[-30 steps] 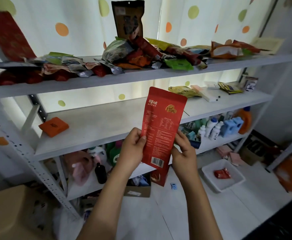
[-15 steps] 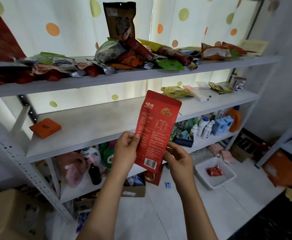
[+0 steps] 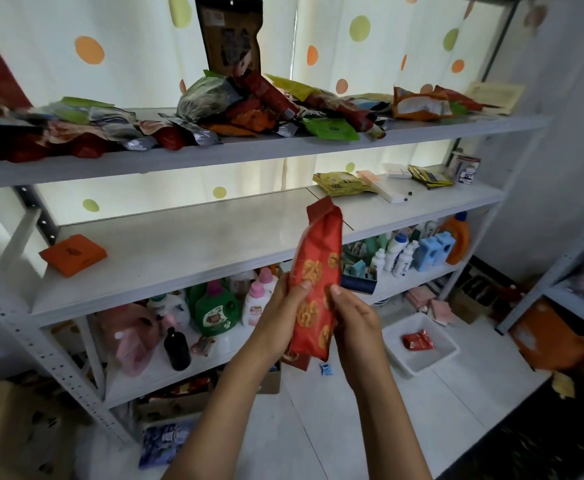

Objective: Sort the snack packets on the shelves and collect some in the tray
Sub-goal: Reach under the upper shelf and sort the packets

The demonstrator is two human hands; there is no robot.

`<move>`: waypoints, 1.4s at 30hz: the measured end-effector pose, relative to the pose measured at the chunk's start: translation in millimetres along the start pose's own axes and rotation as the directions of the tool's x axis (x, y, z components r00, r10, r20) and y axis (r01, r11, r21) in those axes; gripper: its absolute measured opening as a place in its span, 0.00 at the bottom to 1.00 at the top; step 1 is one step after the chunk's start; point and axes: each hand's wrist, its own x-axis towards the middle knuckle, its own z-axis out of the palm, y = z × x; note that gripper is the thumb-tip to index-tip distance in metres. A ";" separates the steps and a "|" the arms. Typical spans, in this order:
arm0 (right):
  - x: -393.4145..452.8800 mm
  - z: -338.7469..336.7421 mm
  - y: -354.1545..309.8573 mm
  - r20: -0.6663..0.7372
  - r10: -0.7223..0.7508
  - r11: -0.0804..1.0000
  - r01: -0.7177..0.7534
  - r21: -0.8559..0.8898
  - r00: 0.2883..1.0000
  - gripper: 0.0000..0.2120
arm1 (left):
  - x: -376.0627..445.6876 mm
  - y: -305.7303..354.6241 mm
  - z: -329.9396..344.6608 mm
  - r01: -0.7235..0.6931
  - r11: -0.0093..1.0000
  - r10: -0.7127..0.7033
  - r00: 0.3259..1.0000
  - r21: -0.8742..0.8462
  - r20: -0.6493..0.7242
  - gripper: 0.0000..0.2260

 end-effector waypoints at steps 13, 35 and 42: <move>5.7 -28.2 2.6 -0.047 0.072 0.983 -0.079 -0.168 0.996 0.22 | 3.3 -8.1 1.4 -0.041 0.999 0.040 0.980 0.000 -0.193 0.16; 29.3 -35.3 1.1 -0.313 -0.078 0.982 0.020 -0.187 0.947 0.04 | 19.5 -14.2 -5.5 -0.082 0.997 0.081 0.991 -0.009 -0.105 0.06; 50.7 -9.3 -2.5 -0.258 -0.022 0.995 -0.005 -0.101 0.966 0.07 | 42.8 1.1 -26.0 -0.080 0.996 0.076 0.987 -0.027 -0.143 0.07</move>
